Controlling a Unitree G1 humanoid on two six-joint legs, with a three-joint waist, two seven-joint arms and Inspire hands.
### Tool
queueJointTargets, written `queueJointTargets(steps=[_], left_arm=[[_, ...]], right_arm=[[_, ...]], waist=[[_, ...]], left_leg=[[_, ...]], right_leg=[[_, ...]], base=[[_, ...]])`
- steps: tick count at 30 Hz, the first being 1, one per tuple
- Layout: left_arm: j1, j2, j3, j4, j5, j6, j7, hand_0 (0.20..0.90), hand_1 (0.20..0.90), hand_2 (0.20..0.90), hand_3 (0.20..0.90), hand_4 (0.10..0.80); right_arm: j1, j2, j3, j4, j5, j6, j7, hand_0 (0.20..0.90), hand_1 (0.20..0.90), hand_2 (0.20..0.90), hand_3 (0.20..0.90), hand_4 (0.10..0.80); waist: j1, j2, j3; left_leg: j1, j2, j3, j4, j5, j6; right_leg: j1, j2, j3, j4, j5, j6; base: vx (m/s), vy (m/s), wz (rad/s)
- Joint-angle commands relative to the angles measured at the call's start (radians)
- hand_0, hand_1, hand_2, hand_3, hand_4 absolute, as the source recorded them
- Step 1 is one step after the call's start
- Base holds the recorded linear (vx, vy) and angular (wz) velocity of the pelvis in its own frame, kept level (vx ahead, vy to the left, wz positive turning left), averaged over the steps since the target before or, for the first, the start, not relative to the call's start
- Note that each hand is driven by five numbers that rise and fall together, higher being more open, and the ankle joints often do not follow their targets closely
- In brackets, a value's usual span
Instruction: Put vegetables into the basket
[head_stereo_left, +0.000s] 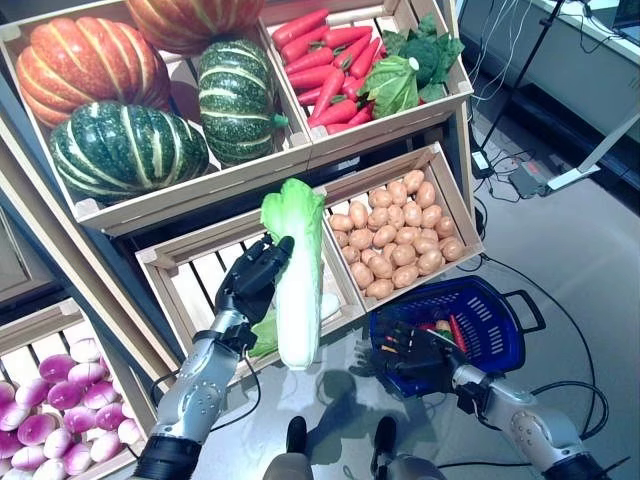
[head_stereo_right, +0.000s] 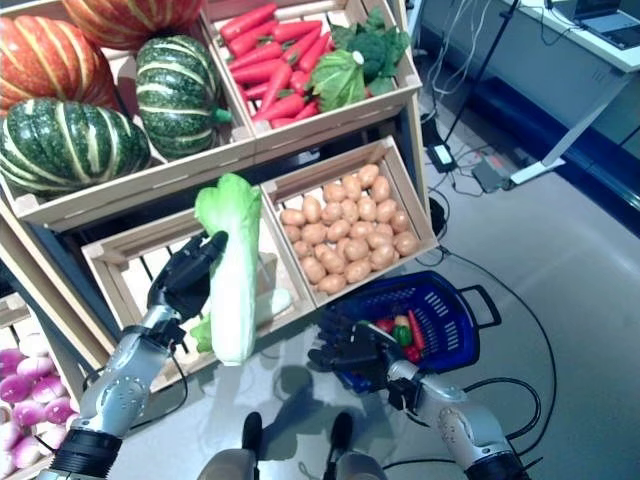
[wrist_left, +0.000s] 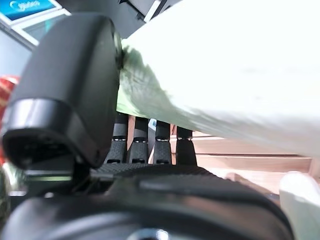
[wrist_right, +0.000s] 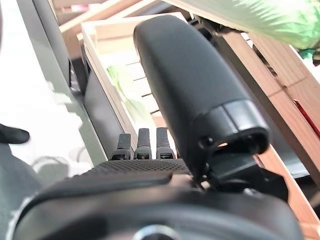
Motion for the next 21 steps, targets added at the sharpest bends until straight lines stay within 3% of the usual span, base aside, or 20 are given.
queueJointTargets(steps=[1, 10, 21], left_arm=[[-0.077, 0.033, -0.035, -0.038, 0.015, -0.118, -0.101, 0.300, 0.300, 0.300, 0.300, 0.400], [-0.102, 0.005, -0.080, -0.010, -0.020, -0.172, -0.171, 0.300, 0.300, 0.300, 0.300, 0.400], [-0.104, -0.039, -0.120, 0.015, -0.034, -0.220, -0.118, 0.300, 0.300, 0.300, 0.300, 0.400]], right_arm=[[-0.053, -0.009, 0.049, -0.122, 0.162, 0.025, 0.115, 0.900, 0.900, 0.900, 0.900, 0.800], [-0.120, 0.045, 0.106, -0.158, 0.277, 0.105, 0.143, 0.900, 0.900, 0.900, 0.900, 0.800], [-0.194, 0.160, 0.156, -0.185, 0.417, 0.019, -0.010, 0.900, 0.900, 0.900, 0.900, 0.800]], waist=[[0.005, -0.040, -0.117], [0.008, -0.046, -0.146], [0.020, -0.044, -0.167]], left_leg=[[-0.002, -0.020, -0.014, 0.001, -0.023, -0.023], [0.018, -0.014, -0.022, 0.001, -0.037, -0.028], [0.037, -0.022, -0.038, 0.001, -0.053, -0.027]], right_leg=[[0.101, -0.062, -0.018, 0.002, -0.057, 0.054], [0.115, -0.061, -0.013, 0.002, -0.062, 0.056], [0.127, -0.068, -0.012, 0.002, -0.064, 0.062]], base=[[0.035, -0.013, -0.04], [0.035, -0.007, 0.00], [0.030, 0.005, 0.00]])
